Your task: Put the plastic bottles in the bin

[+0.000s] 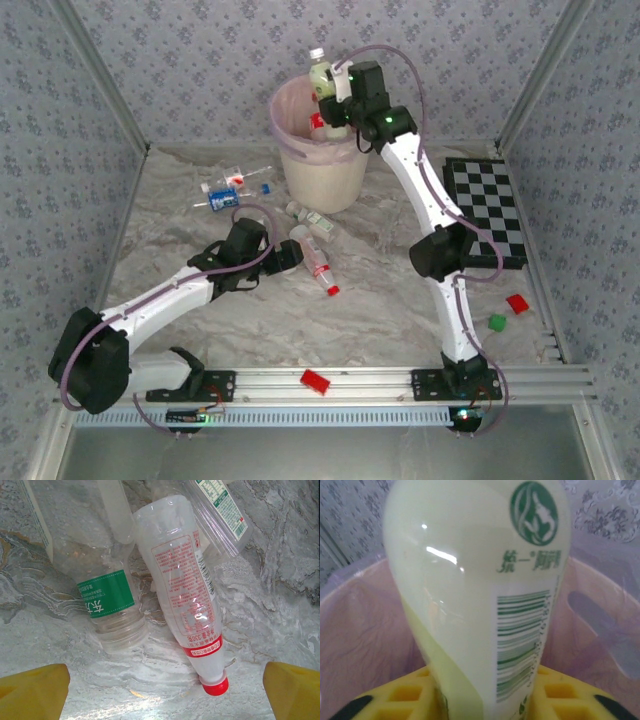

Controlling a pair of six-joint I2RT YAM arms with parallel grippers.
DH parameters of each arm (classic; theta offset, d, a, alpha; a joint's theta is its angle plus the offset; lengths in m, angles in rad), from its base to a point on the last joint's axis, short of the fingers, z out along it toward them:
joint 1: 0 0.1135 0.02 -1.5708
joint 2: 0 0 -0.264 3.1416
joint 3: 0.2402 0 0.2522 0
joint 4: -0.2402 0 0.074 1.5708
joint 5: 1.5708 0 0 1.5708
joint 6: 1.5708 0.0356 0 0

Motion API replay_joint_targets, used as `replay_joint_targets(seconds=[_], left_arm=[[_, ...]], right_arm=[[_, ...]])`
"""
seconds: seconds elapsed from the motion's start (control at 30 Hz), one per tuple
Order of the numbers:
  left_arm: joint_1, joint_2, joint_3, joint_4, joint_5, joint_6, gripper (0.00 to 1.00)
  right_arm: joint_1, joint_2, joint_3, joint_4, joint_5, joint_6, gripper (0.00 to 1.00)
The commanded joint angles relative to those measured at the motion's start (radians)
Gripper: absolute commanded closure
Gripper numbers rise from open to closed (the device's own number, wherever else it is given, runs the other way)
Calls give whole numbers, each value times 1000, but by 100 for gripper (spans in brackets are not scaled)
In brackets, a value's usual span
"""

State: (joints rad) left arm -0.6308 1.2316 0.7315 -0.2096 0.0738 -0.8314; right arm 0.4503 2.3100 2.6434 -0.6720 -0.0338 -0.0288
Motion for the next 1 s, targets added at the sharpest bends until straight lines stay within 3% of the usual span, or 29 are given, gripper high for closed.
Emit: replay_joint_targets(seconds=[0.0, 0.2, 0.4, 0.97], left_arm=[[-8, 5, 9, -14, -11, 11, 1], [-8, 16, 21, -19, -14, 14, 1], [-9, 42, 34, -15, -8, 13, 1], [-9, 91, 72, -8, 6, 29, 1]], right_arm=[[16, 54, 13, -102, 28, -18, 46], [13, 51, 16, -109, 34, -23, 18], [12, 13, 56, -129, 34, -29, 1], [-27, -237, -67, -39, -81, 76, 4]])
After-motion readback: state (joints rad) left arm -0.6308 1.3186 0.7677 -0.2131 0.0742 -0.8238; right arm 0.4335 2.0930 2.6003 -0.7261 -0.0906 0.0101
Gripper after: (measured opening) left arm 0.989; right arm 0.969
